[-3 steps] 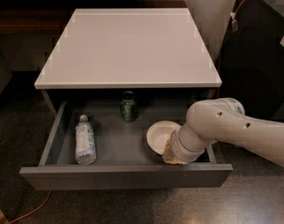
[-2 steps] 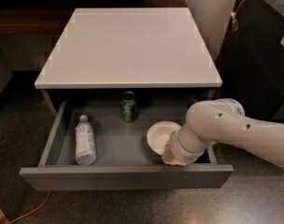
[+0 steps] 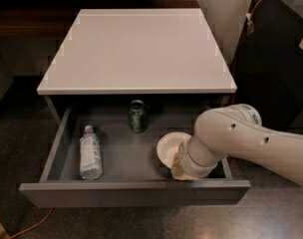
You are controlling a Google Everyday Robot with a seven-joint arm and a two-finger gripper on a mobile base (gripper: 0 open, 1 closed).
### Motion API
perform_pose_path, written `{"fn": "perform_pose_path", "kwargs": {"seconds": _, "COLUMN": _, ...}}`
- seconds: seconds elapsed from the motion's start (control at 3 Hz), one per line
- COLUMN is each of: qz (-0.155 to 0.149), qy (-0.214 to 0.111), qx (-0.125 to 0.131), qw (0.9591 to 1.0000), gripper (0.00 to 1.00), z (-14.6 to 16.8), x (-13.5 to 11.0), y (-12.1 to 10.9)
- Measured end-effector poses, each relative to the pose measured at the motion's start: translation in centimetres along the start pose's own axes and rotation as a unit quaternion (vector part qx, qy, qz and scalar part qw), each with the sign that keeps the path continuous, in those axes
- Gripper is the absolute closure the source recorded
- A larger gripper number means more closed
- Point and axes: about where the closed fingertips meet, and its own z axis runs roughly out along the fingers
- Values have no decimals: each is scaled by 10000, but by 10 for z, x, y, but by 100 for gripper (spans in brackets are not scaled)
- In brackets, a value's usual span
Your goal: Pick blue plastic bottle from top drawer and place on counter
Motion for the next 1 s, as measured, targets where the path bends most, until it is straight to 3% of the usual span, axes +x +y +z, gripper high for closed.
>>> {"fn": "perform_pose_path", "kwargs": {"seconds": 0.33, "qz": -411, "qy": 88, "qx": -8, "qw": 9991, "gripper": 59, "z": -14, "x": -11, "y": -13}}
{"fn": "perform_pose_path", "kwargs": {"seconds": 0.67, "qz": -1092, "qy": 73, "qx": -20, "qw": 9940, "gripper": 36, "z": -33, "x": -22, "y": -50}}
{"fn": "perform_pose_path", "kwargs": {"seconds": 1.0, "qz": -2097, "qy": -124, "qx": -187, "qw": 9775, "gripper": 5, "z": -48, "x": -41, "y": -92}}
